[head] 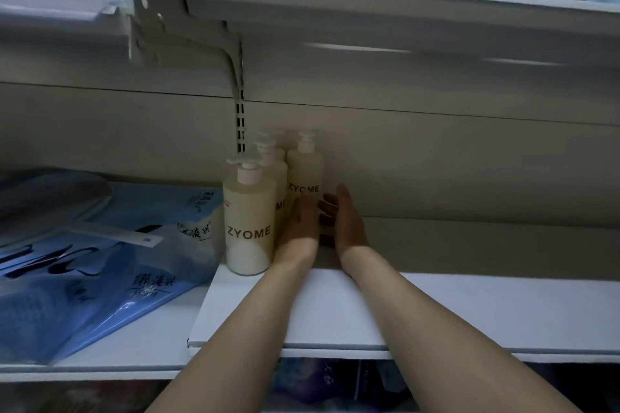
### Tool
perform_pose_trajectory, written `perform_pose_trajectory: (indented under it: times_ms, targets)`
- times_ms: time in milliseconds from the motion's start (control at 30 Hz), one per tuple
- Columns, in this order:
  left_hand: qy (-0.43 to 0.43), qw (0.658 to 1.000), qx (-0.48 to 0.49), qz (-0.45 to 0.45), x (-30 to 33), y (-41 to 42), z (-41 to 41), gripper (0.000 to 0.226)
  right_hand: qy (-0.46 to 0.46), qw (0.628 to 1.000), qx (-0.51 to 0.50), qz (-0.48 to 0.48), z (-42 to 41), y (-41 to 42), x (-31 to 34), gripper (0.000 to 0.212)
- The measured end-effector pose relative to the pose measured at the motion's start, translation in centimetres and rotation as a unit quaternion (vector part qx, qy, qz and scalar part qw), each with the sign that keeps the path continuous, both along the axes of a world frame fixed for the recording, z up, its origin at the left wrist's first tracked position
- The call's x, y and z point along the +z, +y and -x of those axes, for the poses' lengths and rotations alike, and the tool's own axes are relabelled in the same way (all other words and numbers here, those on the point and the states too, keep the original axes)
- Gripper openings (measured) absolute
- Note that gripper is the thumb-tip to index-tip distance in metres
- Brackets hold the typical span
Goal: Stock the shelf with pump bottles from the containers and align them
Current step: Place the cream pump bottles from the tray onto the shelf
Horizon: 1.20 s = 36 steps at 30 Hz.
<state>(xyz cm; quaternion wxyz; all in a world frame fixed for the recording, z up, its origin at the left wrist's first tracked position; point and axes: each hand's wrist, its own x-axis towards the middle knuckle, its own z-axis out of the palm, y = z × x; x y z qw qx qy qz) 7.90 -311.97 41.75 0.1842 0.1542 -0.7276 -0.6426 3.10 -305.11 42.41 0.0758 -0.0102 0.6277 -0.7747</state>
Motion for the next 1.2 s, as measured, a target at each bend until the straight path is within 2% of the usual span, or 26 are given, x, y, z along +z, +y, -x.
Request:
perform_pose_trajectory:
  times_ms: [233, 400, 500, 633, 700, 833, 933, 1033, 1133, 1200]
  targets:
    - [0.009, 1.0, -0.005, 0.03, -0.3, 0.0, 0.2, 0.055, -0.002, 1.0, 0.003, 0.013, 0.0, 0.1, -0.1, 0.044]
    - [-0.02, 0.999, -0.019, 0.043, 0.4, 0.2, -1.5, 0.062, -0.001, 0.999, -0.014, 0.029, -2.2, 1.7, 0.4, 0.053]
    - [-0.067, 0.997, -0.026, 0.038, 1.4, 0.4, -4.1, 0.07, 0.012, 1.0, -0.015, -0.01, -5.8, 3.7, 0.2, 0.048]
    - [-0.036, 0.995, -0.069, 0.057, 1.6, 1.1, -9.9, 0.074, 0.061, 0.995, -0.002, -0.082, -11.6, 6.2, 0.7, 0.028]
    - [-0.027, 0.996, -0.063, 0.063, 1.0, 1.5, -13.0, 0.077, 0.094, 0.989, -0.013, -0.114, -14.7, 7.2, 0.7, 0.028]
    - [0.022, 0.998, -0.061, -0.004, -0.3, 2.7, -19.3, 0.069, 0.152, 0.975, -0.046, -0.153, -21.3, 8.3, -1.0, 0.031]
    - [0.081, 0.995, -0.03, -0.04, -3.7, 3.5, -24.6, 0.046, 0.202, 0.964, -0.047, -0.166, -26.2, 9.3, -4.5, 0.031]
    - [0.037, 0.998, -0.002, -0.042, -10.6, 3.7, -29.5, 0.037, 0.13, 0.974, -0.032, -0.181, -29.8, 10.0, -10.2, 0.031]
    - [-0.067, 0.997, 0.022, -0.022, -18.5, 3.3, -34.2, 0.034, 0.011, 0.983, 0.0, -0.185, -32.8, 10.7, -16.6, 0.018]
    - [-0.118, 0.992, 0.034, -0.027, -23.1, 3.3, -37.4, 0.032, -0.081, 0.978, 0.036, -0.191, -34.4, 11.1, -20.8, 0.022]
